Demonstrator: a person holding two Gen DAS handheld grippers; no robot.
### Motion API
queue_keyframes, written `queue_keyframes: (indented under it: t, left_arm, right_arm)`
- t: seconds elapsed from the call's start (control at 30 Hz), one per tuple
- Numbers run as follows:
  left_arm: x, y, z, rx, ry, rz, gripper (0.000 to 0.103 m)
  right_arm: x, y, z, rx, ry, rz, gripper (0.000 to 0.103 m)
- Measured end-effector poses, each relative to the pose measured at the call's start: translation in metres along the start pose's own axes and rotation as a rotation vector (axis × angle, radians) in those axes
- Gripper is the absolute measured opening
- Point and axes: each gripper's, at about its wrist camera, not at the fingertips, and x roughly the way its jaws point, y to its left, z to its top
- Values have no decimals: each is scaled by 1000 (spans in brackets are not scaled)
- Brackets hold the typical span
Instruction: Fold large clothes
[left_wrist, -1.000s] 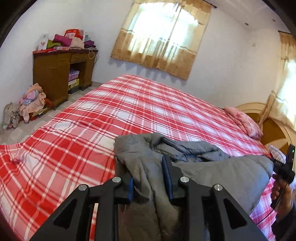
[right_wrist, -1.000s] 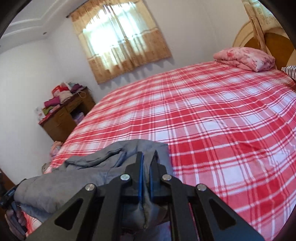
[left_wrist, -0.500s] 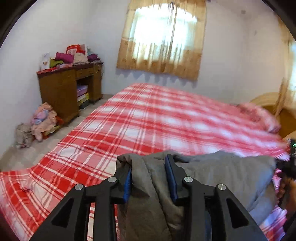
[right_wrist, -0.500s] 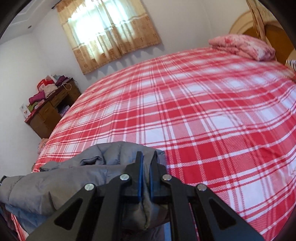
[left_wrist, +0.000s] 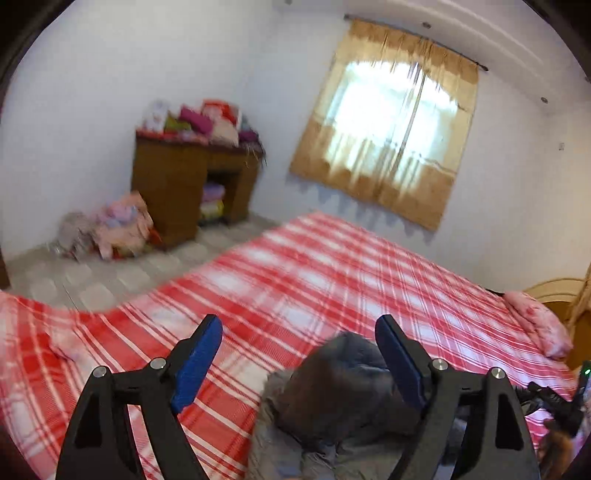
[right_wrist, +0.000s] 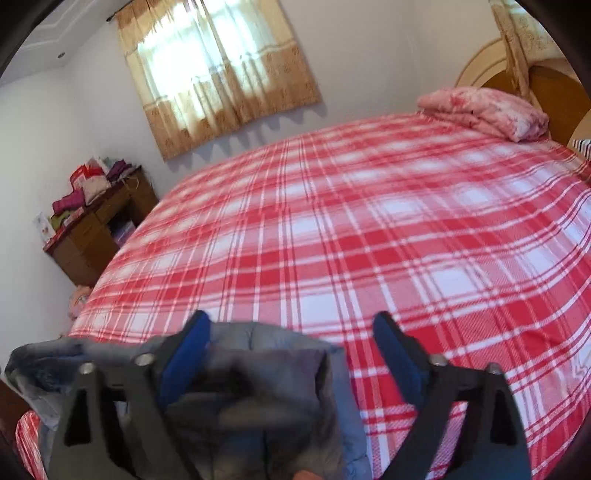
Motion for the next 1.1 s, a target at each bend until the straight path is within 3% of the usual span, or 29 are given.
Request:
queue_keyframes:
  t: [0.07,0.2,0.37,0.47,0.63,0.73,1.1]
  left_arm:
    - [-2,-20,-8,73,4,-8,87]
    - [6,-69,-38,248,27,-4,87]
    - [36,-116,-67,379,86,-33,87]
    - [66,-120,-75,373,122,36,87]
    - [122,-90,-88,230,225,124,87]
    - [144,-73,-106,169,294,114,87]
    - [156,-72,-128,195,308,118,94]
  right_arm:
    - [-10,16,-3,-26,-15,8,81]
    - [-35,63,-19,-113,-46,57,64]
    - [-6,124,-45,-289,103,138,56]
    - [21,136,-50,-312,139,126,56]
    - [55,135,-64,-306,146,107,58]
    - [68,128,-72,-286,172,126,58]
    - [74,123,-85,-277,142,144,63]
